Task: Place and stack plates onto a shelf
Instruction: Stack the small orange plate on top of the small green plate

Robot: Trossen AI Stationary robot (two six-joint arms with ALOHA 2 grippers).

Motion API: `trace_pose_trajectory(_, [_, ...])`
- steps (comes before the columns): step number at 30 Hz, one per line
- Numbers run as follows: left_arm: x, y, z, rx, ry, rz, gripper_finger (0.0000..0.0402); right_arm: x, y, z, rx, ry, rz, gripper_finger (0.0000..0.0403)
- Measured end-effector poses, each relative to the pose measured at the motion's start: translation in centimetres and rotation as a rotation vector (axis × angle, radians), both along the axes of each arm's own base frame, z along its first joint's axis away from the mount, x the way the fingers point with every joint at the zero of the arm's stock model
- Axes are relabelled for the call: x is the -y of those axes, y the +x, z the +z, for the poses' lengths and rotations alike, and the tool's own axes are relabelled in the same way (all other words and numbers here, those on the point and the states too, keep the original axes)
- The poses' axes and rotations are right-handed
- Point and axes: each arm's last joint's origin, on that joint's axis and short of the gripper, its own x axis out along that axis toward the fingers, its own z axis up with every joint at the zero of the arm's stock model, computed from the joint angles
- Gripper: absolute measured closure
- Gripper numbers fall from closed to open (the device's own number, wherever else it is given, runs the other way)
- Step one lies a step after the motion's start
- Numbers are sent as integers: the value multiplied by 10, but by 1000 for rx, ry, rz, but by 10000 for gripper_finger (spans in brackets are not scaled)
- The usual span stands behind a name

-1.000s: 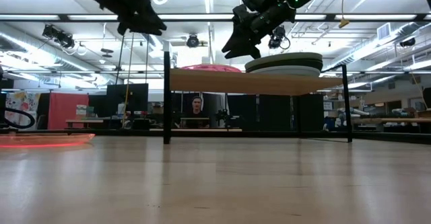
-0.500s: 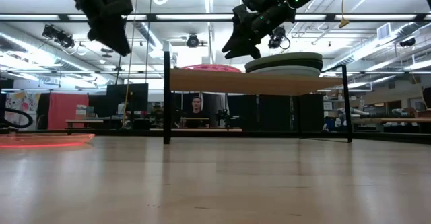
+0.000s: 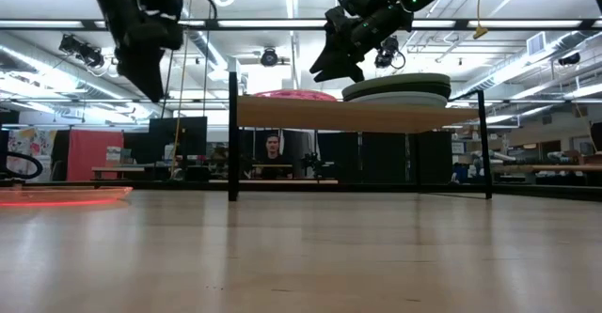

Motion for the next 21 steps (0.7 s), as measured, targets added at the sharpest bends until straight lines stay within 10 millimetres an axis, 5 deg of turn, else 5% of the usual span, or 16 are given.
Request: trace_pose_trajectory(21, [-28, 35, -55, -234, -181, -206, 241, 0, 0, 0, -2, 0, 1, 263])
